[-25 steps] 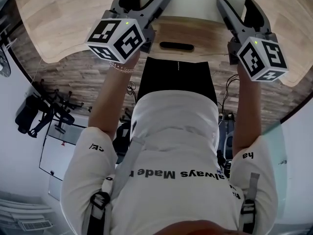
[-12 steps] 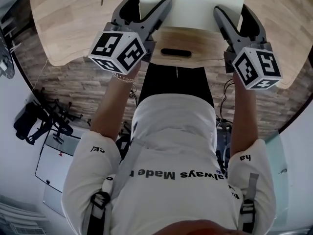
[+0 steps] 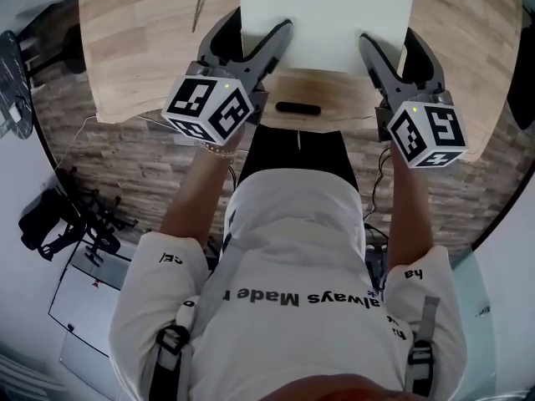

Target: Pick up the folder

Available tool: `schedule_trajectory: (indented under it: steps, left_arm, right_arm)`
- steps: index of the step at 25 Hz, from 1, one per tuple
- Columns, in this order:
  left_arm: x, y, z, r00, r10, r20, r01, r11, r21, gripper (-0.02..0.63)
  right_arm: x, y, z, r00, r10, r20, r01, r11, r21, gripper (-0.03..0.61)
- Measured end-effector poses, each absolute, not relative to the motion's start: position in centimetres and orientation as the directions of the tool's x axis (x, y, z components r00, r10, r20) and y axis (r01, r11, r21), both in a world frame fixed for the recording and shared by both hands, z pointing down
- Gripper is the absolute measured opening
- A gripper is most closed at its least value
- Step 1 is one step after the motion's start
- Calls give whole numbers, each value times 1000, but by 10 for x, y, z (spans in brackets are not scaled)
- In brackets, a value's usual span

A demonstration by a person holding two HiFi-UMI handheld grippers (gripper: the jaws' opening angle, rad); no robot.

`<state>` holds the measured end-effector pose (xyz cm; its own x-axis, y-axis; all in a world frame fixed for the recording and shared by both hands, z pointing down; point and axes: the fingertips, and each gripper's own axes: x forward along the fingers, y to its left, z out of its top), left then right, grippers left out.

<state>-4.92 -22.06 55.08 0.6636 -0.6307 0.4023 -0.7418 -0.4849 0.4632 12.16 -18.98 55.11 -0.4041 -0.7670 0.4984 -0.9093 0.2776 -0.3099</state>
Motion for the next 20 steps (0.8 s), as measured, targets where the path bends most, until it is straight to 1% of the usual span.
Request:
schedule_trajectory:
  steps: [11,20]
  left_arm:
    - [-46,-218,474,659,-679,324,-743,-517,426,333]
    - [-50,-203,429,650,-708,276,-745,-523,414,333]
  right_arm:
    - [125,-188,473,-392,-818,421,-916,308,-256,308]
    - [123,-174,427,-387,-841,378,-919,318,-233,308]
